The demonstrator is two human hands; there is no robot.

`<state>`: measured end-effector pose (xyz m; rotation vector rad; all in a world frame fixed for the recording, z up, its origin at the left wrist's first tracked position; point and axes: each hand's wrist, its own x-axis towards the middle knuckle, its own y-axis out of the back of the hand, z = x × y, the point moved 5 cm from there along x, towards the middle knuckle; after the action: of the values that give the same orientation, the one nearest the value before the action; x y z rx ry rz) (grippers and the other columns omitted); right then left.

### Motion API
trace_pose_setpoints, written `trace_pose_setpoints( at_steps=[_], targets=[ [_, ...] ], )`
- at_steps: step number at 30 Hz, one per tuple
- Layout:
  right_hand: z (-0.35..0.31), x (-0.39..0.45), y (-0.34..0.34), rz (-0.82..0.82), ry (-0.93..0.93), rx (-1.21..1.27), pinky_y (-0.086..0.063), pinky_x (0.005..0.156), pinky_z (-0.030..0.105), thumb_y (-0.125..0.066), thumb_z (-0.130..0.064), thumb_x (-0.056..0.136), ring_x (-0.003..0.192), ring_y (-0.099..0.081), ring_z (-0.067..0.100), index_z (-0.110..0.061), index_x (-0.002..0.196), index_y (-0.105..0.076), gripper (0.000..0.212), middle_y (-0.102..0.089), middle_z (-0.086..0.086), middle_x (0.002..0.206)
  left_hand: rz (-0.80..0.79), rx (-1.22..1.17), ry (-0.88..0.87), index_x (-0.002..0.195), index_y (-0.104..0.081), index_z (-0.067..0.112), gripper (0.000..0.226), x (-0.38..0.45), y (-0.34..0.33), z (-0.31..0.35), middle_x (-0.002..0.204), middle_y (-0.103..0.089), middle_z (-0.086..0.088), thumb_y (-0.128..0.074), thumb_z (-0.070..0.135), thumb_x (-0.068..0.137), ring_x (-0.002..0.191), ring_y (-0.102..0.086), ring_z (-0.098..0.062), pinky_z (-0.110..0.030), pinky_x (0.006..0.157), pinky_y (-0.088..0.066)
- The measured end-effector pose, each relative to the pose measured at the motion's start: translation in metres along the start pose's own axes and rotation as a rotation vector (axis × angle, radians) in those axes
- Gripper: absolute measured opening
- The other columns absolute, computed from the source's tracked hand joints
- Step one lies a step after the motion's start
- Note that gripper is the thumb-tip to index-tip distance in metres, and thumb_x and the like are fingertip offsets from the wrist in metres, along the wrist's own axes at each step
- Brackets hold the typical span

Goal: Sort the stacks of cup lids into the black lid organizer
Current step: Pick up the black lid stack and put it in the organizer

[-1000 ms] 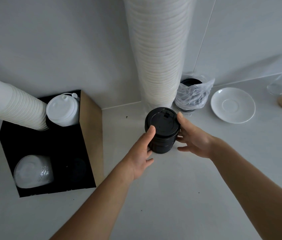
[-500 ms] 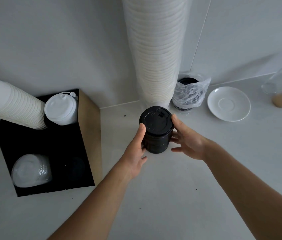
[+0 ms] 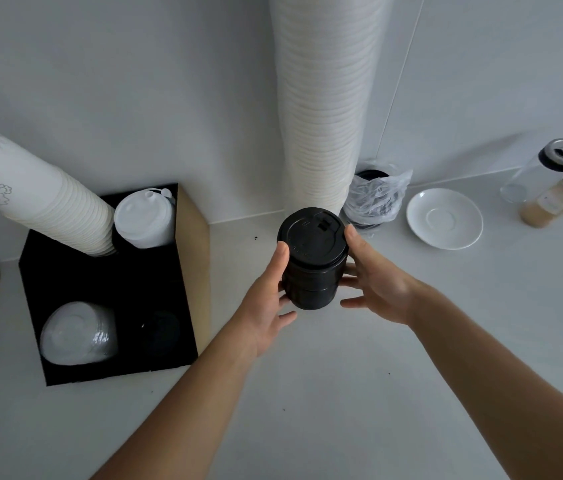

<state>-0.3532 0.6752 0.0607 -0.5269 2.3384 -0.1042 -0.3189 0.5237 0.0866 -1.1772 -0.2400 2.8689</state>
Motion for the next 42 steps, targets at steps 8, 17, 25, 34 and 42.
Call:
trace_pose_setpoints(
  at_steps=[8, 17, 25, 34, 42],
  targets=[
    [-0.012, -0.033, -0.036, 0.029, 0.039, -0.048, -0.036, 0.110, 0.056, -0.047, -0.092, 0.058, 0.135, -0.048, 0.023, -0.046, 0.143, -0.046, 0.096, -0.050, 0.002, 0.149, -0.004, -0.012, -0.091, 0.124, -0.051, 0.041, 0.095, -0.044, 0.017, 0.007, 0.134, -0.052, 0.007, -0.054, 0.087, 0.040, 0.131, -0.049, -0.026, -0.050, 0.114, -0.033],
    [-0.015, -0.059, -0.099, 0.032, 0.072, -0.100, -0.039, 0.105, 0.054, -0.052, -0.096, 0.050, 0.132, -0.050, 0.022, -0.045, 0.145, -0.043, 0.109, -0.054, 0.002, 0.146, -0.015, -0.042, -0.139, 0.105, -0.059, 0.045, 0.074, -0.095, 0.062, 0.004, 0.119, -0.059, 0.014, -0.051, 0.087, 0.044, 0.130, -0.051, -0.024, -0.050, 0.115, -0.030],
    [-0.018, -0.050, -0.169, 0.006, 0.075, -0.159, -0.039, 0.106, 0.055, -0.047, -0.093, 0.055, 0.131, -0.051, 0.022, -0.044, 0.144, -0.045, 0.101, -0.055, 0.003, 0.144, 0.013, -0.101, -0.169, 0.106, -0.058, 0.041, 0.086, -0.124, 0.127, -0.002, 0.119, -0.059, 0.011, -0.056, 0.089, 0.035, 0.120, -0.054, -0.019, -0.046, 0.113, -0.033],
    [-0.016, -0.025, -0.243, -0.032, 0.081, -0.186, -0.036, 0.110, 0.058, -0.046, -0.092, 0.062, 0.132, -0.050, 0.022, -0.050, 0.133, -0.051, 0.083, -0.053, 0.001, 0.145, 0.070, -0.194, -0.184, 0.103, -0.060, 0.040, 0.071, -0.143, 0.198, -0.002, 0.118, -0.060, 0.010, -0.052, 0.084, 0.048, 0.120, -0.054, -0.018, -0.047, 0.112, -0.033],
    [-0.020, -0.004, -0.273, -0.062, 0.062, -0.207, -0.031, 0.115, 0.060, -0.058, -0.093, 0.050, 0.139, -0.042, 0.024, -0.044, 0.132, -0.054, 0.096, -0.047, 0.002, 0.151, 0.101, -0.310, -0.191, 0.142, -0.045, 0.029, 0.109, -0.140, 0.227, -0.010, 0.149, -0.047, 0.001, -0.053, 0.082, 0.047, 0.138, -0.042, -0.021, -0.048, 0.114, -0.029]
  ],
)
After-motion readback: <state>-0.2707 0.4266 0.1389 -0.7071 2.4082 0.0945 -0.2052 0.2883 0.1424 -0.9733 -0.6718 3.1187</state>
